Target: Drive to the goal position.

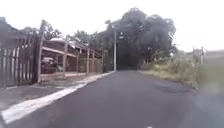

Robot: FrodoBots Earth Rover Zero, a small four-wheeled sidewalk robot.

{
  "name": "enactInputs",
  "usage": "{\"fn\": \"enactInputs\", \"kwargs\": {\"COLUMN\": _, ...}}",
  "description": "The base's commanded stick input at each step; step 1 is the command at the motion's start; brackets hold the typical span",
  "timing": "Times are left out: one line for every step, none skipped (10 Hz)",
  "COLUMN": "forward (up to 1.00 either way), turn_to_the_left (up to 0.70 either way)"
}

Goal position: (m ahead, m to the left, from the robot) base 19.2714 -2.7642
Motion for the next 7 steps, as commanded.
{"fn": "enactInputs", "kwargs": {"forward": 0.5, "turn_to_the_left": 0.0}}
{"fn": "enactInputs", "kwargs": {"forward": 0.5, "turn_to_the_left": 0.0}}
{"fn": "enactInputs", "kwargs": {"forward": 0.5, "turn_to_the_left": 0.0}}
{"fn": "enactInputs", "kwargs": {"forward": 0.5, "turn_to_the_left": 0.0}}
{"fn": "enactInputs", "kwargs": {"forward": 0.5, "turn_to_the_left": 0.0}}
{"fn": "enactInputs", "kwargs": {"forward": 0.5, "turn_to_the_left": 0.0}}
{"fn": "enactInputs", "kwargs": {"forward": 0.5, "turn_to_the_left": 0.0}}
